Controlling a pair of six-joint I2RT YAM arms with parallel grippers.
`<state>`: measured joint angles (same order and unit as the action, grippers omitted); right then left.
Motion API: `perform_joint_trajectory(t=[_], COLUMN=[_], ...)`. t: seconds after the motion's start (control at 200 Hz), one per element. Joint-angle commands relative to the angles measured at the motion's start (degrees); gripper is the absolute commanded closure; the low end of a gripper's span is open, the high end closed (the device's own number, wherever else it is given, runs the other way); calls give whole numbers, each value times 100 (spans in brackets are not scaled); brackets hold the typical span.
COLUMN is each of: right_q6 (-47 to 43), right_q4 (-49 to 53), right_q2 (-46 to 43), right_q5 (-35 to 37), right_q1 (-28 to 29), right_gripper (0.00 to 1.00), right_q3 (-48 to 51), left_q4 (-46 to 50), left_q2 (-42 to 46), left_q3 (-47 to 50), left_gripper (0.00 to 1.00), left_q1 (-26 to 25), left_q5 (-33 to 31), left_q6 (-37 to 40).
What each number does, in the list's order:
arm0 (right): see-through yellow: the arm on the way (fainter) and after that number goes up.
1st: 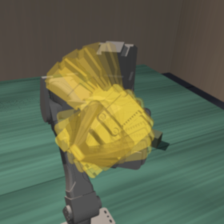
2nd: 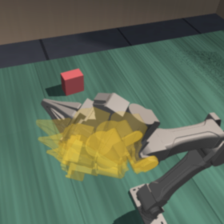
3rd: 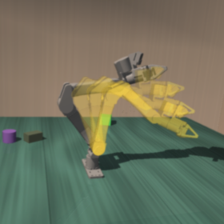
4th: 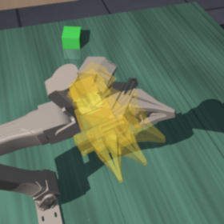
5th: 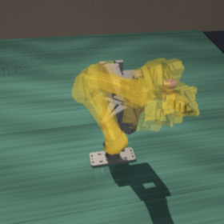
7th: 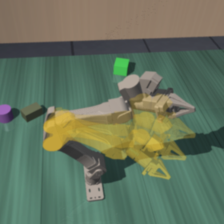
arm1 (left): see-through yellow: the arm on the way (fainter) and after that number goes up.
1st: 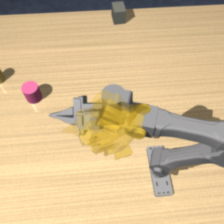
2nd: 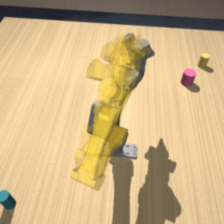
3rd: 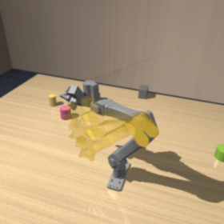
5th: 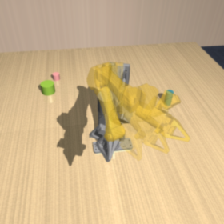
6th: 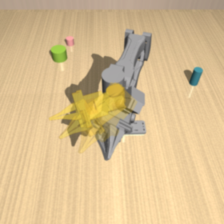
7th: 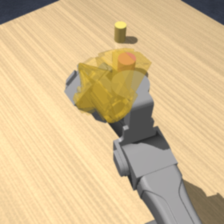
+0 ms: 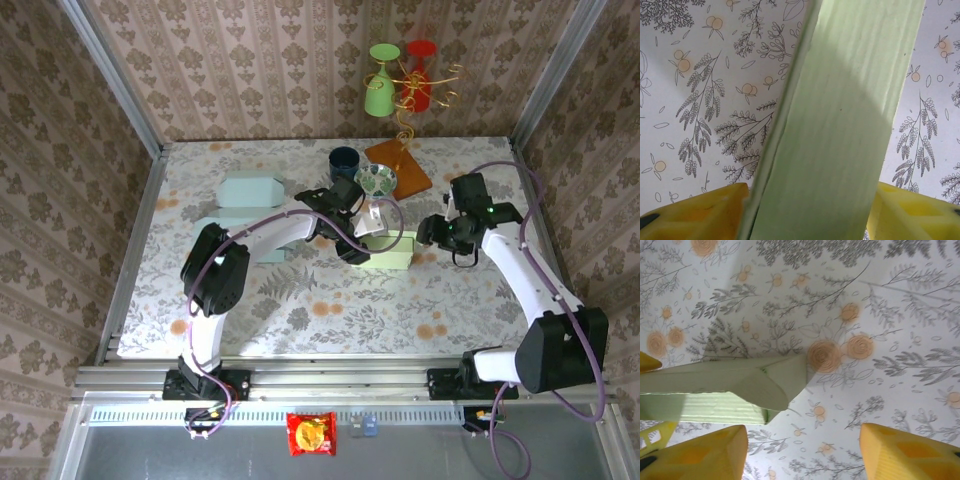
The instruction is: Fold the paper box
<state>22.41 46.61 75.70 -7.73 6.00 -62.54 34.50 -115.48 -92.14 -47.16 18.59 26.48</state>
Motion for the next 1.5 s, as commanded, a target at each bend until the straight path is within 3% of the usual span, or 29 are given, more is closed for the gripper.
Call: perform_joint_trajectory(t=[0.0,0.555,0.85,1.205,1.495], right_q6=[90,211,218,-425,-955], right_q4=[-35,-514,-465,97,243], right_q2=[17,799,763,455,819], right_q5=[6,147,237,141,219], right_q1=[108,455,465,431,374], right_gripper=[33,34,45,39,48], right_q3=[100,194,140,-281,-506], left_q4=[154,171,182,154,180], left_q2=[-84,-168,-157,-133,-127], left_q3=[-164,-208,-222,-174,-173], left_gripper=[38,38,38,39,39], left_q1=[17,14,20,11,-5], left_q5=[-13,22,31,40,31], left_q6=[-135,-157,-131,-79,-32])
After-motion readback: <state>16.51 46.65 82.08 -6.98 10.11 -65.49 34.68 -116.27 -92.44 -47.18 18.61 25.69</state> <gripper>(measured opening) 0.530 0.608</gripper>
